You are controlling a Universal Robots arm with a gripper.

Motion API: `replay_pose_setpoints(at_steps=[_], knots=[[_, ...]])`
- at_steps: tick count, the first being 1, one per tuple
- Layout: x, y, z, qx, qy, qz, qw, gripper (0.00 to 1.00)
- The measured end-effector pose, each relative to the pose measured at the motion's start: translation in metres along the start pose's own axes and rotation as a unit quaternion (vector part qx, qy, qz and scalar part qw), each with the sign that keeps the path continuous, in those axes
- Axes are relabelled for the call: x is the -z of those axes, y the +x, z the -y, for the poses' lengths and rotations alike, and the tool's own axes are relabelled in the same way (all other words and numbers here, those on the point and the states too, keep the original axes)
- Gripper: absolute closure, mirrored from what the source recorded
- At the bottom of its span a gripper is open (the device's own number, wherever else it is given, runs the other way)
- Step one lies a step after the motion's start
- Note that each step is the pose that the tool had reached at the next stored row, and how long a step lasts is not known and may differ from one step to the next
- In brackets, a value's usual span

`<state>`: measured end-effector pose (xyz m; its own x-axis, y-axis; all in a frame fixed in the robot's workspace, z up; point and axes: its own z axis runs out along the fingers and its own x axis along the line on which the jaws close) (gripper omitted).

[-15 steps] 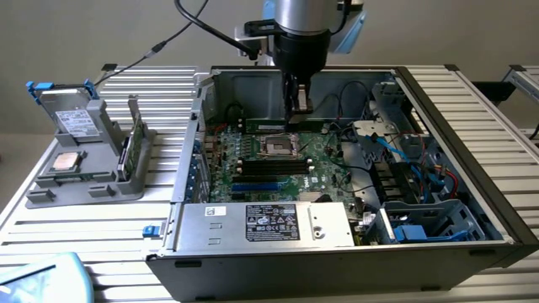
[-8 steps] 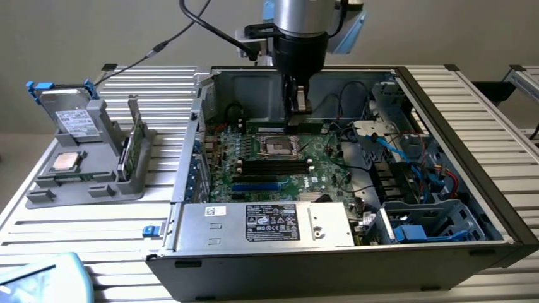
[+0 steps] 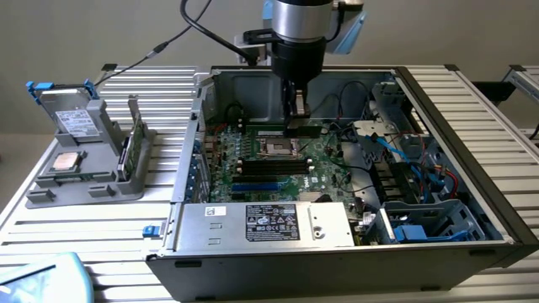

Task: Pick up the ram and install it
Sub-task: 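Pick up the ram and move it above insertion slot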

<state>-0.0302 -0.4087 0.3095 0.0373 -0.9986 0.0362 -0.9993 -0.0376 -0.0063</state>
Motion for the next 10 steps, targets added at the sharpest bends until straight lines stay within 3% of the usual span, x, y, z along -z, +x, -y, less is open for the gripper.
replay_pose_setpoints(at_steps=[4,10], knots=[[-0.0014,-0.0003,-0.0007,0.002,0.0002,0.0002,1.0,0.86],[-0.0035,-0.0015,-0.001,0.003,0.0008,0.0103,0.9999,0.86]])
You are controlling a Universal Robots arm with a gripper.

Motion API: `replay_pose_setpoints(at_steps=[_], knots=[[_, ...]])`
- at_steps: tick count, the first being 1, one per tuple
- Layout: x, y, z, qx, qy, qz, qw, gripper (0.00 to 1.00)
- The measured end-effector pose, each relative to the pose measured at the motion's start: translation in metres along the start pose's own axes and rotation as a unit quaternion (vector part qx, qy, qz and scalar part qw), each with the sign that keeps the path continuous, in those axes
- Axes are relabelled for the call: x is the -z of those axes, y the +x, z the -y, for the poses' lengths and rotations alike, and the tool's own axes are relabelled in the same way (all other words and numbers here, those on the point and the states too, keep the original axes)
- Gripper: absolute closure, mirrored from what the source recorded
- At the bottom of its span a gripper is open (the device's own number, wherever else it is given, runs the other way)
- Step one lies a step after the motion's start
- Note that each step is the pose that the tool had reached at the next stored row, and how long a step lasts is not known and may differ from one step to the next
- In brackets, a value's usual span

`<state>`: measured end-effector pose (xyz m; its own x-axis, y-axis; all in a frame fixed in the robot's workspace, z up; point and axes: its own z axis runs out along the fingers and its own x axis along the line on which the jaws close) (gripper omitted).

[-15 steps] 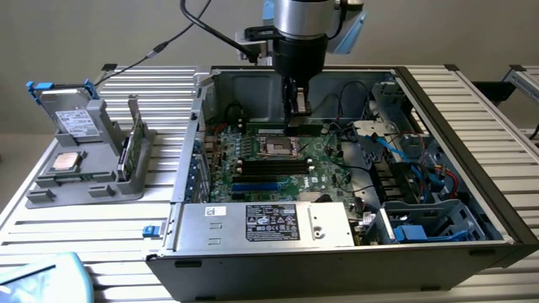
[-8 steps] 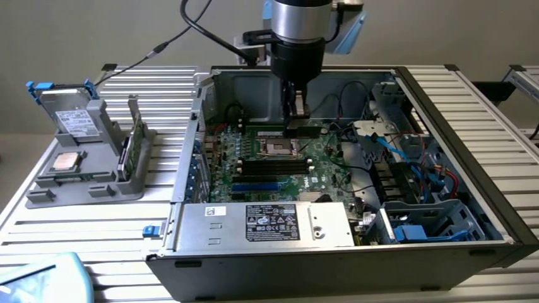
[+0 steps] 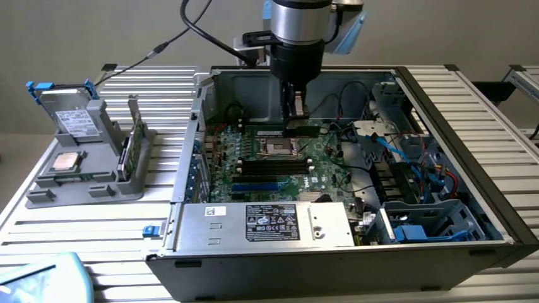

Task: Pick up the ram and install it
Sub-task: 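Pick up the ram and move it above insertion slot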

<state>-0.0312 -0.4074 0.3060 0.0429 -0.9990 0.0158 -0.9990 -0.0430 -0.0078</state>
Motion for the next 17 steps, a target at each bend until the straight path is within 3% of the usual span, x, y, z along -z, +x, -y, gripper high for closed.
replay_pose_setpoints(at_steps=[3,17], knots=[[-0.0013,-0.0005,0.0,0.0,0.0001,0.0016,1.0,0.86],[-0.0049,-0.0028,-0.0032,0.005,0.0001,0.003,1.0,0.86]])
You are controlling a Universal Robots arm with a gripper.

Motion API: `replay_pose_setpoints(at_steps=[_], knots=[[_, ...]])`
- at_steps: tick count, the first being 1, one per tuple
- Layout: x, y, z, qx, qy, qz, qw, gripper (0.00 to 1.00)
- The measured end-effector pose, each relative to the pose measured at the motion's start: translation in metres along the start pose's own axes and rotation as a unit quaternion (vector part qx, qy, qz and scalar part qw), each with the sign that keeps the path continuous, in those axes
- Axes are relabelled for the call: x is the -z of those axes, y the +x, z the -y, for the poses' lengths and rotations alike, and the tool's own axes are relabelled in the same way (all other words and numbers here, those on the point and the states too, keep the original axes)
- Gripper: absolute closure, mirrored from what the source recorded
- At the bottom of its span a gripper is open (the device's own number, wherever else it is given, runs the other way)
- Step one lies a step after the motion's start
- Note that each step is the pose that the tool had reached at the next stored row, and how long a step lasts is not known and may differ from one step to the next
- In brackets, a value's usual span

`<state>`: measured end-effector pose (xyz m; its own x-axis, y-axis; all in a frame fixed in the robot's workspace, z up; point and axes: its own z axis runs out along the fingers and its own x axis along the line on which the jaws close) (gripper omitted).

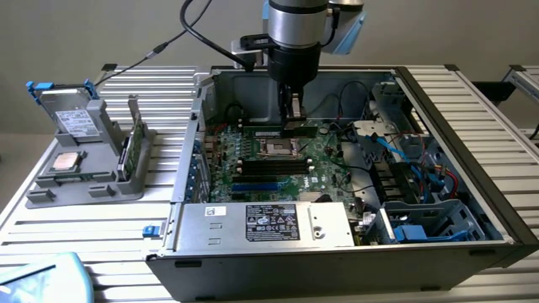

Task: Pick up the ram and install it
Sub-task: 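Insert the ram into the slot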

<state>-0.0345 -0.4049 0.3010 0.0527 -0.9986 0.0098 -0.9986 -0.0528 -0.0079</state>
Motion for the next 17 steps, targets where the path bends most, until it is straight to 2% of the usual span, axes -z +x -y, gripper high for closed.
replay_pose_setpoints(at_steps=[11,17], knots=[[-0.0005,-0.0001,0.0,0.0,0.0,0.0,1.0,0.86],[-0.0097,-0.0004,0.0,0.0,-0.0001,-0.0019,1.0,0.86]])
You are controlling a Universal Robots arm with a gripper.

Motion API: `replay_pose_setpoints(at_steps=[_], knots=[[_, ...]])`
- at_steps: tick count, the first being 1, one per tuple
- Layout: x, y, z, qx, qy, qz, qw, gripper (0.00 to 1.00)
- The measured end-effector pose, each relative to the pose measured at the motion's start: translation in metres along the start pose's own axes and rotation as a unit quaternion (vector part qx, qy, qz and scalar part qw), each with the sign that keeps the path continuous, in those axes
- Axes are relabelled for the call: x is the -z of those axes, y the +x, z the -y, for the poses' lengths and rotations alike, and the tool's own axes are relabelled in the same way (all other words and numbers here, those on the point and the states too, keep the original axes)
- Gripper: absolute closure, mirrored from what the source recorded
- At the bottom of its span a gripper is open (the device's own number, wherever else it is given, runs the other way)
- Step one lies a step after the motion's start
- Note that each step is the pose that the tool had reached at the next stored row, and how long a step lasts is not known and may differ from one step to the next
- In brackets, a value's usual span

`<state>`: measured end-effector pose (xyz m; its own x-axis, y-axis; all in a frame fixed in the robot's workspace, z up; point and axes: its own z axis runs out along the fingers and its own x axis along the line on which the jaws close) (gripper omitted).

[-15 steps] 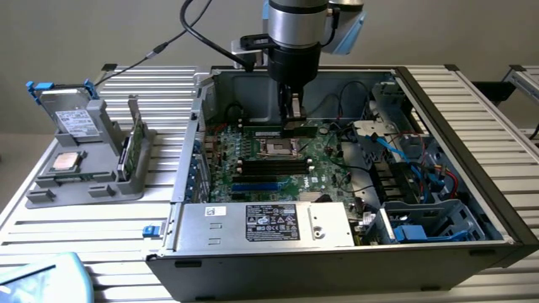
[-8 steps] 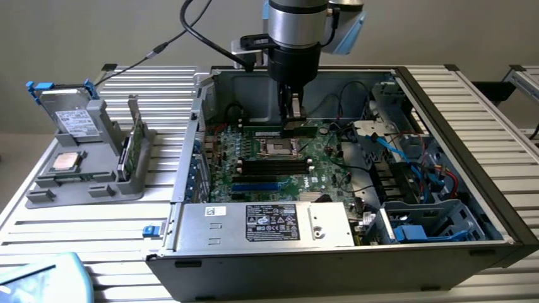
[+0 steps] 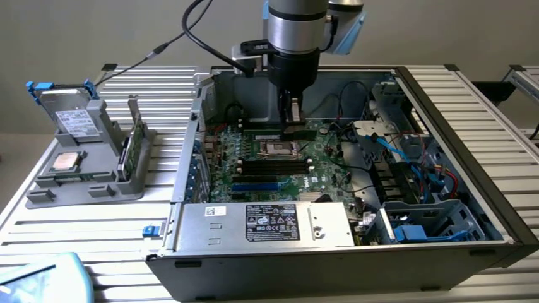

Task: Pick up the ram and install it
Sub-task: 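Insert the ram into the slot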

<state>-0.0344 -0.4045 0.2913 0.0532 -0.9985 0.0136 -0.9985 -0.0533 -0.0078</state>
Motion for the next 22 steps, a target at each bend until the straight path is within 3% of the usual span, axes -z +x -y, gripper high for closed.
replay_pose_setpoints(at_steps=[22], knots=[[-0.0399,-0.001,-0.0004,0.024,0.0003,-0.0003,0.9997,0.86]])
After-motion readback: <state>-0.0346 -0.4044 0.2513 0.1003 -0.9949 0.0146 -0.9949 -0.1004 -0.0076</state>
